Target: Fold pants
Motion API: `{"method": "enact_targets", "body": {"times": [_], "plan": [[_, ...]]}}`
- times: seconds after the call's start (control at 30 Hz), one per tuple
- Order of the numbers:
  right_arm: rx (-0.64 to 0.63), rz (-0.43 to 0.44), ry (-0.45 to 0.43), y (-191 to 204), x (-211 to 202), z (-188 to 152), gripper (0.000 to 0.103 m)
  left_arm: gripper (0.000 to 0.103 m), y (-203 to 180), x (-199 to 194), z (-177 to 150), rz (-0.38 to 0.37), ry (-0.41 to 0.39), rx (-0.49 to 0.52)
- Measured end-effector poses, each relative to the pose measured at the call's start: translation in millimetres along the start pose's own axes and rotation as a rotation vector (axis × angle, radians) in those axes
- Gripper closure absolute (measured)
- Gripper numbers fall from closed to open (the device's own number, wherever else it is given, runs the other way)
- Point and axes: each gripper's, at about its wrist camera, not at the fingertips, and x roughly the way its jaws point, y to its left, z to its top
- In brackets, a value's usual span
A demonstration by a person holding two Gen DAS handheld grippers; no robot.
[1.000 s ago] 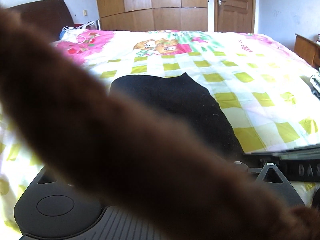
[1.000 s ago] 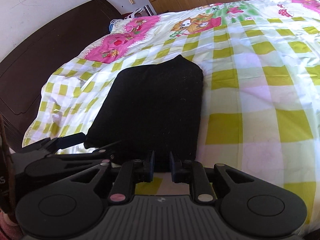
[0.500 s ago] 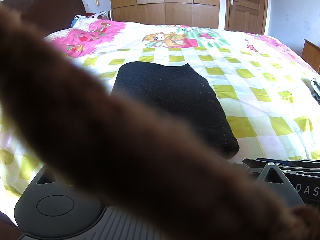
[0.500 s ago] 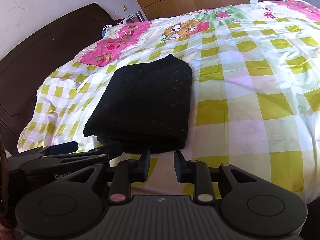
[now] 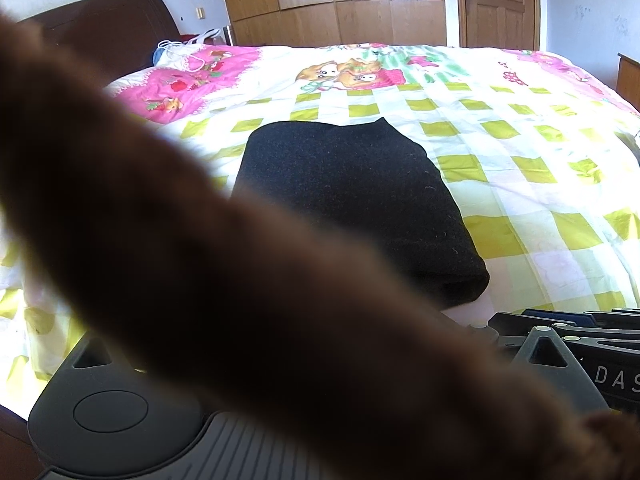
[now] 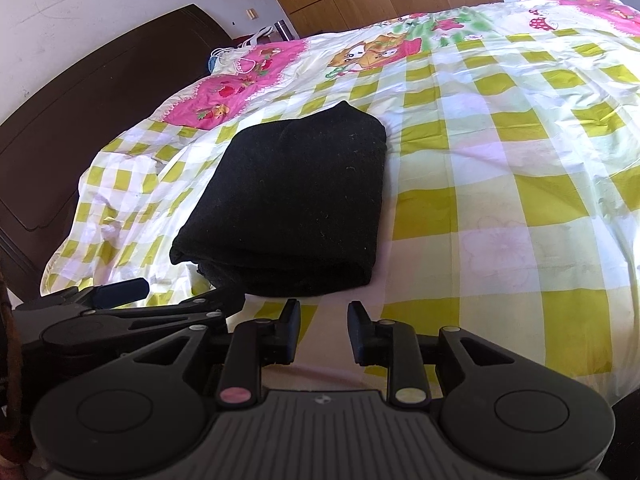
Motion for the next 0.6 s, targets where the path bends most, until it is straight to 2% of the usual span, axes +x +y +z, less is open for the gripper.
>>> {"method": "enact_targets", "body": {"times": [0.6], "plan": [[-0.001, -0.011, 0.015, 0.1, 4.5, -2.4, 0.062, 0.003, -4.1, 0.6, -4.8, 0.027, -0.005, 0.009]]}}
